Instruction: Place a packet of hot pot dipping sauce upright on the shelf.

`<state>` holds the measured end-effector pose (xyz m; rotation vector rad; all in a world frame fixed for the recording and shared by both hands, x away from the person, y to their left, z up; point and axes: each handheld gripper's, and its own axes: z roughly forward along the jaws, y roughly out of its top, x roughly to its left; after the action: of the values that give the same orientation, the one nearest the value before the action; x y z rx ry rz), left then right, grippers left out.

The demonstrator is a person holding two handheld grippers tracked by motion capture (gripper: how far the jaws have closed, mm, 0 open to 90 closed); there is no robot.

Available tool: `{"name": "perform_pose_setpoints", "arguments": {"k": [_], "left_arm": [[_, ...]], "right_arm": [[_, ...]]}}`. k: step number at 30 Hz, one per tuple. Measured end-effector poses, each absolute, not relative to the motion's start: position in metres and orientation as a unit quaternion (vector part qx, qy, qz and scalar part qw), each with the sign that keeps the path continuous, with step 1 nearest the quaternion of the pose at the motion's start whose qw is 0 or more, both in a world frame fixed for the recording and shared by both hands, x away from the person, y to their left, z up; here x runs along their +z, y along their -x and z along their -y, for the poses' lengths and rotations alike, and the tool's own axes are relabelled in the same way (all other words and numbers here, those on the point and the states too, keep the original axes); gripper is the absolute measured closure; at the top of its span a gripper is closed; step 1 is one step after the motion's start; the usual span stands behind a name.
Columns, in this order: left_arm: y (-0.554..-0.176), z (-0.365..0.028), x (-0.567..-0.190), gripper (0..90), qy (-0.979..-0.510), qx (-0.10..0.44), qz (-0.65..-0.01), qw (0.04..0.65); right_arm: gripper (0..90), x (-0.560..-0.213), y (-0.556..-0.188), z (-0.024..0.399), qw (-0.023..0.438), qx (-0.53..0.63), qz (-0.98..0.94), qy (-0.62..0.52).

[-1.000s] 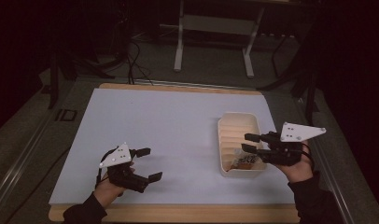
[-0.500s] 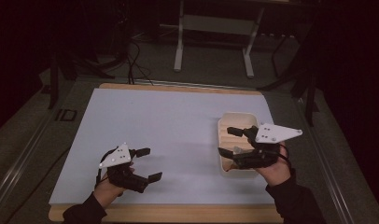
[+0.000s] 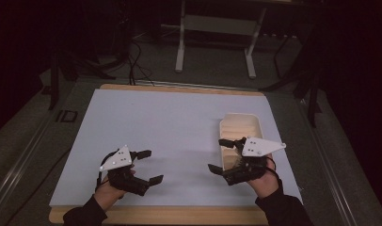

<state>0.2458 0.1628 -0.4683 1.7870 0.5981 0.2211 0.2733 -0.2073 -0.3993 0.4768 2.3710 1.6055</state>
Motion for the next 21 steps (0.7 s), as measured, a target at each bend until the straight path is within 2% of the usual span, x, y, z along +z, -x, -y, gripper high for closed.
{"name": "perform_pose_setpoints", "arguments": {"k": [12, 21], "left_arm": [[-0.246, -0.165, -0.471, 4.7, -0.764, 0.095, -0.258, 0.584], [-0.245, -0.165, -0.472, 4.6, -0.765, 0.097, -0.255, 0.583]], "right_arm": [[14.0, -0.442, -0.269, 0.202, 0.092, 0.536, -0.818, -0.189], [14.1, -0.460, -0.263, 0.202, 0.078, 0.521, -0.826, -0.199]]}}
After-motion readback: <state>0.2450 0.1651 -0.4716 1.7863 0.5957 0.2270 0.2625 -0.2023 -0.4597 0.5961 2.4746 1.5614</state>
